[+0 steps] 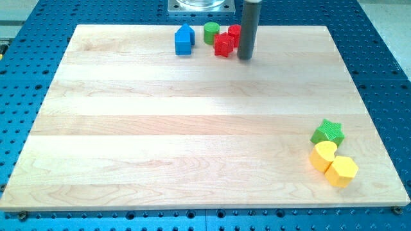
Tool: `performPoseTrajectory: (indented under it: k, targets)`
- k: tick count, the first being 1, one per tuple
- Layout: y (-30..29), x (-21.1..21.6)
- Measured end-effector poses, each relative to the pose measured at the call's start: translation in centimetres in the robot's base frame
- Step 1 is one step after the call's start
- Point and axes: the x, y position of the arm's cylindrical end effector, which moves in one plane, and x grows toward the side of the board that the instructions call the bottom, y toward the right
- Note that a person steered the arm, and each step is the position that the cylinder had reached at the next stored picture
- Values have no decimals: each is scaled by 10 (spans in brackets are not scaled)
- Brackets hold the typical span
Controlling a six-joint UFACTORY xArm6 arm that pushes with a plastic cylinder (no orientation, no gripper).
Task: Push the cube to the right
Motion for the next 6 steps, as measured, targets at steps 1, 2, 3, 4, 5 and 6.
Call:
performPoseTrajectory:
  k: [1, 2, 3, 4, 5, 6]
  targets:
    - [-48, 9]
    - [-43, -29]
    - [-52, -24]
    - [-147, 3]
    - [-167, -28]
    - [-147, -49]
